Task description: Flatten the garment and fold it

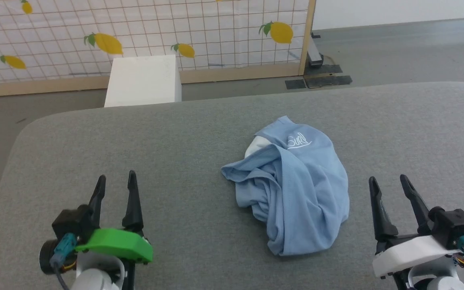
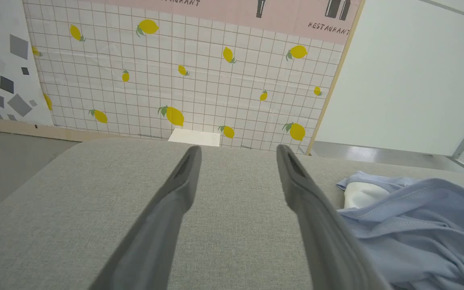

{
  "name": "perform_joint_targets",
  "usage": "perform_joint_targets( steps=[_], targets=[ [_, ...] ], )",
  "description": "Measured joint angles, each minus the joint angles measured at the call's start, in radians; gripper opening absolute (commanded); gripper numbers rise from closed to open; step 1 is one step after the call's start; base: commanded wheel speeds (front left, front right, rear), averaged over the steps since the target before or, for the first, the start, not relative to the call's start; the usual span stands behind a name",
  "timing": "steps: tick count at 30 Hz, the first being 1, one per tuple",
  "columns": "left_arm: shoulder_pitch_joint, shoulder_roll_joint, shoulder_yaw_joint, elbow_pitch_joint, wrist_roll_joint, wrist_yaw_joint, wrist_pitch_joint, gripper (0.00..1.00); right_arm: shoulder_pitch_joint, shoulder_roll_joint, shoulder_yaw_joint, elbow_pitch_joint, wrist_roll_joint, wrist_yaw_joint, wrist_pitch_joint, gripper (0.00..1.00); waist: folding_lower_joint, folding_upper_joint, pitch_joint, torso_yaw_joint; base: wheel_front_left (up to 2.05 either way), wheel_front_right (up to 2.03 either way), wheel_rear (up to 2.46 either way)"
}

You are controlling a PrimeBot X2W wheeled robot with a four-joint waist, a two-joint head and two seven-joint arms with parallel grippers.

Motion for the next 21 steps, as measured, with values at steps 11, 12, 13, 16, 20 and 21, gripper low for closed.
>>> perform_joint_targets(
  steps=[11,12,13,16,20,21],
  targets=[
    [0.053,-0.083,0.095,-0.048,0.096,-0.074,0.000,1.00,-0.111,-0.002,0.106,0.030,0.017,0.000,0.167,1.00,0.0000,0.0000,0.029,0.044,0.00,0.00,0.00],
    [0.053,-0.086,0.098,-0.048,0.101,-0.077,0.000,1.00,-0.142,-0.001,0.134,0.045,0.021,0.000,0.200,1.00,0.0000,0.0000,0.032,0.048,0.00,0.00,0.00],
    [0.052,-0.092,0.102,-0.048,0.104,-0.083,0.000,1.00,-0.180,-0.001,0.162,0.067,0.033,0.000,0.241,1.00,0.0000,0.0000,0.035,0.053,0.00,0.00,0.00],
    [0.051,-0.104,0.106,-0.047,0.112,-0.098,0.000,1.00,-0.278,0.003,0.206,0.146,0.061,0.000,0.362,1.00,0.0000,0.0000,0.044,0.068,0.00,0.00,0.00],
    [0.050,-0.111,0.110,-0.042,0.114,-0.113,0.000,1.00,-0.372,0.002,0.211,0.277,0.070,0.000,0.528,1.00,0.0000,0.0000,0.054,0.091,0.00,0.00,0.00],
    [0.050,-0.112,0.110,-0.039,0.116,-0.117,0.000,1.00,-0.388,0.001,0.216,0.311,0.052,0.000,0.576,1.00,0.0000,0.0000,0.055,0.097,0.00,0.00,0.00]
  ],
)
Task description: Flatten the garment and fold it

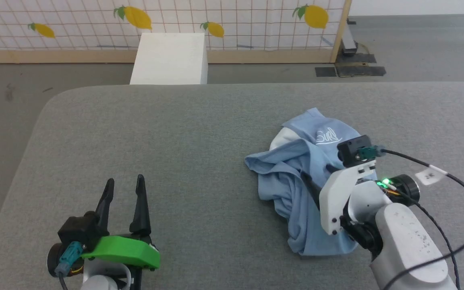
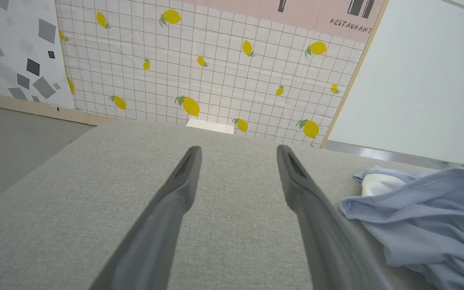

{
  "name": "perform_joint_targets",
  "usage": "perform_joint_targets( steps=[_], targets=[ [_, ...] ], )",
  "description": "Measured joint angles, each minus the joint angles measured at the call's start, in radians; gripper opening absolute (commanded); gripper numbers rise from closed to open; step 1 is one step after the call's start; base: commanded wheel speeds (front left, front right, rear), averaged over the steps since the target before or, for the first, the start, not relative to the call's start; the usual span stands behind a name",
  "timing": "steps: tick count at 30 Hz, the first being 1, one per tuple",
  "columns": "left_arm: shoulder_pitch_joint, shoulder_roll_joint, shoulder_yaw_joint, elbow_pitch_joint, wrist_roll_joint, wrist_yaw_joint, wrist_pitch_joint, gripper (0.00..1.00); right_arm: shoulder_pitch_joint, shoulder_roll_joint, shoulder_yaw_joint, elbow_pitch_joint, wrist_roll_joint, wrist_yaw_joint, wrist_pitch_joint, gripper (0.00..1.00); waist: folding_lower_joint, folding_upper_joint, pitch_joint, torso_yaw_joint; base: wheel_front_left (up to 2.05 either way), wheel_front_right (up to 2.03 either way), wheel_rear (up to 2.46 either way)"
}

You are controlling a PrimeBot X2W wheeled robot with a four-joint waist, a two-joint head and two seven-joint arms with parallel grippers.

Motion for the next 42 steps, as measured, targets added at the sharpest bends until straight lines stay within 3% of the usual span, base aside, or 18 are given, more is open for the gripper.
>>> perform_joint_targets(
  steps=[1,2,3,4,7,12,15,18,19,20,21,26,31,36,42],
  targets=[
    [-0.001,-0.001,-0.001,0.003,0.000,-0.001,0.000,1.00,-0.010,-0.002,0.007,0.028,-0.010,0.000,0.040,1.00,0.0000,0.0000,0.001,0.007,0.00,0.00,0.00],
    [-0.002,-0.002,-0.002,0.007,0.000,-0.003,0.000,1.00,-0.014,-0.002,0.013,0.046,-0.012,0.000,0.069,0.91,0.0000,0.0000,0.002,0.012,0.00,0.00,0.00],
    [-0.002,-0.002,-0.005,0.011,0.001,-0.009,0.000,1.00,-0.016,-0.002,0.027,0.063,-0.013,0.000,0.098,0.40,0.0000,0.0000,0.002,0.019,0.00,0.00,0.00],
    [-0.003,-0.003,-0.008,0.014,0.001,-0.010,0.000,1.00,-0.016,-0.003,0.042,0.069,-0.011,0.000,0.115,0.00,0.0000,0.0000,0.002,0.026,0.00,0.00,0.00],
    [-0.003,-0.004,-0.008,0.022,0.003,-0.017,0.000,1.00,-0.009,-0.003,0.117,0.055,0.051,0.000,0.148,0.00,0.0000,0.0000,-0.001,0.040,0.00,0.00,0.00],
    [-0.001,-0.005,-0.006,0.029,0.003,-0.018,0.000,1.00,0.119,-0.004,0.287,-0.071,0.146,0.000,0.246,0.00,0.0000,0.0000,-0.023,0.044,0.00,0.00,0.00],
    [0.004,-0.005,-0.001,0.030,0.003,-0.018,0.000,1.00,0.245,-0.053,0.351,-0.179,0.187,0.000,0.332,0.00,0.0000,0.0000,-0.036,0.033,0.00,0.00,0.00],
    [0.005,-0.005,0.005,0.030,0.004,-0.018,0.000,1.00,0.347,-0.112,0.345,-0.266,0.200,0.000,0.397,0.00,0.0000,0.0000,-0.045,0.016,0.00,0.00,0.00],
    [0.006,-0.005,0.006,0.029,0.004,-0.018,0.000,1.00,0.372,-0.123,0.336,-0.291,0.201,0.000,0.409,0.18,0.0000,0.0000,-0.047,0.010,0.00,0.00,0.00],
    [0.007,-0.005,0.006,0.029,0.004,-0.018,0.000,1.00,0.400,-0.128,0.319,-0.323,0.201,0.000,0.411,0.72,0.0000,0.0000,-0.050,0.003,0.00,0.00,0.00],
    [0.008,-0.006,0.007,0.029,0.004,-0.018,0.000,1.00,0.420,-0.129,0.305,-0.354,0.200,0.000,0.411,1.00,0.0000,0.0000,-0.052,-0.004,0.00,0.00,0.00],
    [0.009,-0.006,0.000,0.030,0.004,-0.019,0.000,1.00,0.465,-0.078,0.166,-0.490,0.181,0.000,0.282,1.00,0.0000,0.0000,-0.057,-0.030,0.00,0.00,0.00],
    [0.006,-0.006,-0.022,0.030,0.002,-0.023,0.000,1.00,0.468,-0.007,-0.052,-0.557,0.114,0.000,-0.035,1.00,0.0000,0.0000,-0.047,-0.044,0.00,0.00,0.00],
    [-0.008,-0.007,-0.051,0.038,-0.005,-0.026,0.000,1.00,0.466,-0.005,-0.215,-0.475,0.128,0.000,-0.259,1.00,0.0000,0.0000,-0.032,-0.064,0.00,0.00,0.00],
    [-0.045,-0.007,-0.065,0.038,-0.007,-0.025,0.000,1.00,0.331,-0.005,-0.279,-0.243,0.170,0.000,-0.365,1.00,0.0000,0.0000,-0.002,-0.083,0.00,0.00,0.00]
  ],
)
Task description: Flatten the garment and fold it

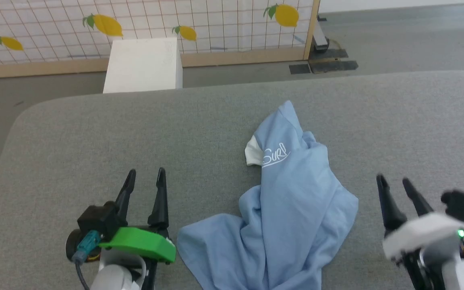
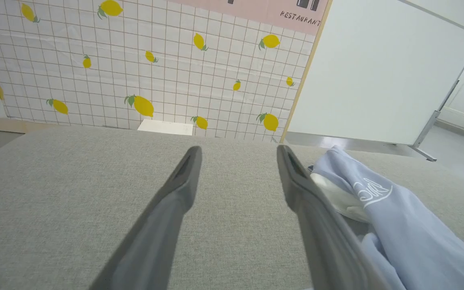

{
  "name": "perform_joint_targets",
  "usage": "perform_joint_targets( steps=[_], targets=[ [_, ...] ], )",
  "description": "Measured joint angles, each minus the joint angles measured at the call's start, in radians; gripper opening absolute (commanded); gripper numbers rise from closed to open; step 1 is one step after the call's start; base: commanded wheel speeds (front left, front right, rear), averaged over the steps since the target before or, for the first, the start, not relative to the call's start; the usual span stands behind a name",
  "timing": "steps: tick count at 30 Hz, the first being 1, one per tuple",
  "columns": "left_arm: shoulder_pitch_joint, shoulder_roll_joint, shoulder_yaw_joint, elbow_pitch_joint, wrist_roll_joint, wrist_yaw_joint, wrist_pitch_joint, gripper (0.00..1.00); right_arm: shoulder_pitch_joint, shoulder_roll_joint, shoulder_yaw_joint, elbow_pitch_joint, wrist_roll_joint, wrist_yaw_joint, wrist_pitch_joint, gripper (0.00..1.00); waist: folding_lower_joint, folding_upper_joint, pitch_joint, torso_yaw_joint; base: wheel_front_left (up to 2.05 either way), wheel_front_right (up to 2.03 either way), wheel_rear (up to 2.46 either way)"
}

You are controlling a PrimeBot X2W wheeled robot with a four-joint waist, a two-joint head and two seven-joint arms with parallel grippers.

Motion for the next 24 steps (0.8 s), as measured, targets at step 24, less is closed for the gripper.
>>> perform_joint_targets(
  steps=[24],
  targets=[
    [-0.139,0.000,-0.056,-0.035,-0.019,0.008,0.000,1.00,-0.751,-0.005,-0.147,0.796,-0.373,0.000,0.386,0.69,0.0002,0.0000,0.218,0.174,0.00,0.00,0.00]
  ],
)
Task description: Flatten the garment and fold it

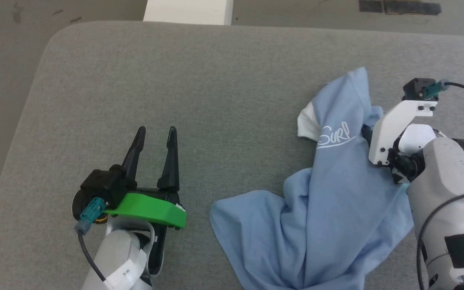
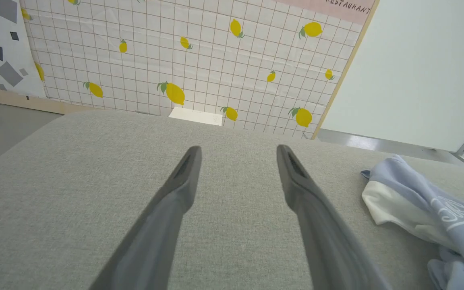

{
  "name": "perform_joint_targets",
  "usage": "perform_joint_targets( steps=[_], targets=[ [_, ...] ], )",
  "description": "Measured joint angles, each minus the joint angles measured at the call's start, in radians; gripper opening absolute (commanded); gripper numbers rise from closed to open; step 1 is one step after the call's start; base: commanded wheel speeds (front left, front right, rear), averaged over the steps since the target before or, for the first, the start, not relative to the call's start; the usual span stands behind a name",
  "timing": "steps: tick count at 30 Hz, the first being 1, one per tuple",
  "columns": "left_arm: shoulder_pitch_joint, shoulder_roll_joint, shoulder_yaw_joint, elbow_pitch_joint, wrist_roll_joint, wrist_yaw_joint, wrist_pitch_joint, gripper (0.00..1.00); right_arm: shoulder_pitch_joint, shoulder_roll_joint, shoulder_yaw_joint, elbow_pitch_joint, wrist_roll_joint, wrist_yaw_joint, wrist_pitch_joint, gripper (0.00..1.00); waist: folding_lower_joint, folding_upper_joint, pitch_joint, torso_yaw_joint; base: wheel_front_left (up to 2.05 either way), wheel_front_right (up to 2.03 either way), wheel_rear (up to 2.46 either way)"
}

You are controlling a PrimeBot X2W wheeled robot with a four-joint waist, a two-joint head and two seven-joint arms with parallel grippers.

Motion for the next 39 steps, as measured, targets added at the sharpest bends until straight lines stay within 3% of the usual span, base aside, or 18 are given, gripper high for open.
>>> perform_joint_targets(
  steps=[1,3,5,9,13,16,23,27,28,29,30,34,39],
  targets=[
    [0.000,0.000,0.000,0.000,-0.002,0.000,0.000,1.00,-0.007,-0.001,-0.001,0.013,-0.012,0.000,0.032,0.33,0.0000,0.0000,0.005,0.007,0.00,0.00,0.00],
    [0.000,0.000,0.000,0.002,-0.004,0.001,0.000,1.00,-0.035,-0.013,0.008,0.024,-0.040,0.000,0.104,0.00,-0.0001,0.0000,0.014,0.022,0.00,0.00,0.00],
    [0.001,0.000,0.006,0.004,-0.005,0.006,0.000,1.00,-0.047,-0.018,0.014,0.013,-0.048,0.000,0.112,0.00,0.0000,0.0000,0.016,0.031,0.00,0.00,0.00],
    [0.005,0.000,0.015,0.013,-0.005,0.009,0.000,1.00,-0.016,-0.007,0.046,-0.077,-0.019,0.000,-0.066,0.00,0.0000,0.0000,0.000,0.031,0.00,0.00,0.00],
    [0.035,0.000,0.022,0.018,-0.004,0.009,0.000,1.00,0.072,-0.012,0.059,-0.238,0.040,0.000,-0.257,0.00,-0.0001,0.0000,-0.039,0.025,0.00,0.00,0.00],
    [0.070,0.000,0.032,0.022,0.001,0.009,0.000,1.00,0.189,-0.022,0.000,-0.379,0.059,0.000,-0.301,0.00,-0.0001,0.0000,-0.076,0.012,0.00,0.00,0.00],
    [0.114,0.000,0.051,0.022,0.006,0.007,0.000,1.00,0.554,-0.002,-0.345,-0.733,0.061,0.000,-0.200,0.00,-0.0003,0.0000,-0.162,-0.041,0.00,0.00,0.00],
    [0.129,0.000,0.058,0.021,0.013,-0.001,0.000,1.00,0.728,0.002,-0.420,-0.756,0.134,0.000,-0.082,0.00,-0.0003,0.0000,-0.189,-0.080,0.00,0.00,0.00],
    [0.130,0.000,0.060,0.021,0.014,-0.001,0.000,1.00,0.766,0.004,-0.420,-0.739,0.149,0.000,-0.060,0.02,-0.0003,0.0000,-0.194,-0.090,0.00,0.00,0.00],
    [0.131,0.000,0.062,0.021,0.015,-0.002,0.000,1.00,0.791,0.006,-0.417,-0.724,0.165,0.000,-0.050,0.44,-0.0002,0.0000,-0.197,-0.097,0.00,0.00,0.00],
    [0.130,0.000,0.062,0.021,0.015,-0.002,0.000,1.00,0.815,0.008,-0.412,-0.708,0.180,0.000,-0.047,1.00,-0.0003,0.0000,-0.201,-0.107,0.00,0.00,0.00],
    [0.130,0.000,0.045,0.027,0.014,-0.014,0.000,1.00,0.839,0.008,-0.368,-0.706,0.209,0.000,-0.100,1.00,-0.0003,0.0000,-0.212,-0.137,0.00,0.00,0.00],
    [0.085,0.000,-0.054,0.078,0.009,-0.028,0.000,1.00,0.844,0.007,-0.250,-0.799,0.205,0.000,-0.296,1.00,-0.0003,0.0000,-0.207,-0.163,0.00,0.00,0.00]
  ],
)
